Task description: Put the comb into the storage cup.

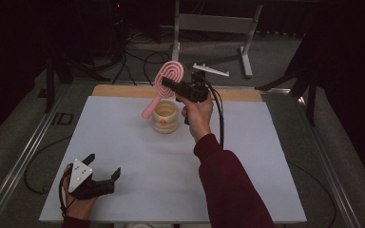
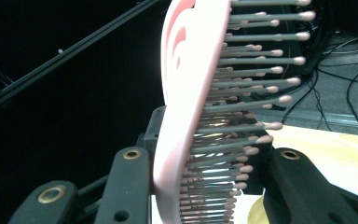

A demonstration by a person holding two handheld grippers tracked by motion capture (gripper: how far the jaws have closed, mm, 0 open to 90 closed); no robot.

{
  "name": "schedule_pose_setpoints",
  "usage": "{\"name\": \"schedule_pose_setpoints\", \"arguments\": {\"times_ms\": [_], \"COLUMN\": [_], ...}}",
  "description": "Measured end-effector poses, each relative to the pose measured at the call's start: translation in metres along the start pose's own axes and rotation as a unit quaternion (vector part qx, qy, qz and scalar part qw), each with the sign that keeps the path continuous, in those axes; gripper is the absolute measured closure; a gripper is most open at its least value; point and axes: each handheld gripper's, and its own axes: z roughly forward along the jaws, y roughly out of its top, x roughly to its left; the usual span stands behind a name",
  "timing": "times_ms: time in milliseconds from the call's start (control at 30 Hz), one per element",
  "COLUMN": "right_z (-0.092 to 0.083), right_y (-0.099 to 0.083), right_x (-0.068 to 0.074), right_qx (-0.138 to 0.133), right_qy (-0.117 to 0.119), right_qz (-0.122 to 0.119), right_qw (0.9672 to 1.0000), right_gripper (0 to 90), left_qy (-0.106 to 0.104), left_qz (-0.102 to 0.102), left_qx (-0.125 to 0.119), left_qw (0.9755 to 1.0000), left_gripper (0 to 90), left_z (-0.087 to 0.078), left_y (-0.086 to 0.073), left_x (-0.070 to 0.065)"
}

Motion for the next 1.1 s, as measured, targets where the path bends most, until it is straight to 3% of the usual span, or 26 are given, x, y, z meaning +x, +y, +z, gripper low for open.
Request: {"name": "schedule_pose_setpoints", "arguments": {"times_ms": [1100], "right_z": [-0.006], "right_y": [0.007], "right_x": [-0.026], "right_qx": [-0.026], "right_qy": [-0.041], "right_qz": [0.017], "right_qw": [0.9987], "right_gripper": [64.0], "left_qy": [-0.001], "left_qz": [0.003], "left_qx": [0.000], "left_qw": [1.0000], "left_gripper": [0.2], "left_z": [0.000], "left_y": [0.000], "left_x": [-0.001]}}
